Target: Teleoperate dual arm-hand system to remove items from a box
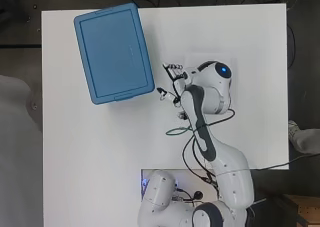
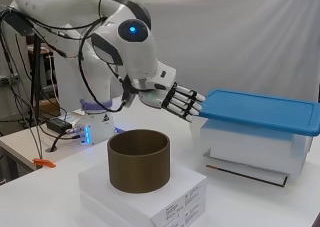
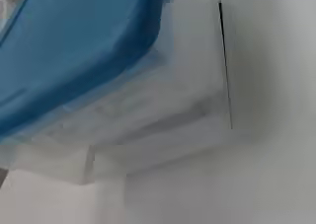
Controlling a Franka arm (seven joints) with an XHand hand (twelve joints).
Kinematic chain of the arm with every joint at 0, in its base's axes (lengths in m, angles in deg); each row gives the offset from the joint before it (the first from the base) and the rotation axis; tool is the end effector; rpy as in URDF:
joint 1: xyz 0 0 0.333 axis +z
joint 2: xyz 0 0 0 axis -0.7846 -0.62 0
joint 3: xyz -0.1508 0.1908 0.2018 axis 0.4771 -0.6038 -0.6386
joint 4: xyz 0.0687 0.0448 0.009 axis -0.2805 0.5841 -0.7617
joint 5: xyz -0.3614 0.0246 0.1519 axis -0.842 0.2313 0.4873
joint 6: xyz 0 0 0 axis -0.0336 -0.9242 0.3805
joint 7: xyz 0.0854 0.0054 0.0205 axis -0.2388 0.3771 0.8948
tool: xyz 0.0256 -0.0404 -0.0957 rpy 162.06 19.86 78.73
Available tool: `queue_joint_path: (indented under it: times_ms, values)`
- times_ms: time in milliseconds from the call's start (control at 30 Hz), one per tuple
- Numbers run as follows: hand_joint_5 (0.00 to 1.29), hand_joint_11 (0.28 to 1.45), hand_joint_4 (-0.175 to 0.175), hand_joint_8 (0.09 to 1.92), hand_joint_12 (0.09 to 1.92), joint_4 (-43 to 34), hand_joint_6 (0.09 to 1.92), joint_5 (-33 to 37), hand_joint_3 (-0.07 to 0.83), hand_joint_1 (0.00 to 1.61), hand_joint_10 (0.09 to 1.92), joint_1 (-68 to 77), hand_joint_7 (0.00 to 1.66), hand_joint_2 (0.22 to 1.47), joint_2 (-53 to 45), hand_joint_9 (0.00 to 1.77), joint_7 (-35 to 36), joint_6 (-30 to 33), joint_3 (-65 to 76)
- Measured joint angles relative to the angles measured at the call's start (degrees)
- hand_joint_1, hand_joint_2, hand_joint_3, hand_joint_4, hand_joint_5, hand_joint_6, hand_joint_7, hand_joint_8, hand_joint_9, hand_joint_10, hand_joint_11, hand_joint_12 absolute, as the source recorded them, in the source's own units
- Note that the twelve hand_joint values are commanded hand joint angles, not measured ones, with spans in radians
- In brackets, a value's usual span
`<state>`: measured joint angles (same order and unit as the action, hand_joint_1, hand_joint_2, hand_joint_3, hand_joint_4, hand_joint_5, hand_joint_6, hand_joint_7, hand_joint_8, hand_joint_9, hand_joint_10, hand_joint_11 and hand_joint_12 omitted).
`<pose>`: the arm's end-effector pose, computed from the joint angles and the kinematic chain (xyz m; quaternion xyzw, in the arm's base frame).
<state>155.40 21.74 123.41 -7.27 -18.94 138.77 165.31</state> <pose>0.4496 -0.1503 0.3813 -0.8036 -0.5116 -0.0097 0.3039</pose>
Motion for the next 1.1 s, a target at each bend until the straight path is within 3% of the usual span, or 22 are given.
queue_joint_path:
  times_ms: [133, 367, 733, 1100]
  values:
    - [0.18, 0.52, 0.059, 0.09, 0.09, 1.06, 0.09, -7.07, 0.001, 0.43, 0.09, 2.87, 0.42, 1.07, -1.00, 0.55, -0.72, 2.98, -4.26]
    - [0.16, 0.48, 0.036, 0.09, 0.09, 3.33, 0.09, -16.71, 0.002, 0.37, 0.09, 4.33, 0.36, 1.09, -3.23, 0.49, -4.13, 6.06, -17.68]
    - [0.14, 0.46, 0.037, 0.09, 0.09, 2.10, 0.09, -17.87, -0.013, 0.13, 0.09, 13.00, 0.33, 1.01, -13.11, 0.43, -6.87, 5.52, -22.25]
    - [0.17, 0.46, 0.015, 0.09, 0.09, 2.99, 0.09, -19.59, -0.007, 0.13, 0.09, 15.76, 0.37, 0.99, -20.14, 0.45, -7.72, 7.94, -26.35]
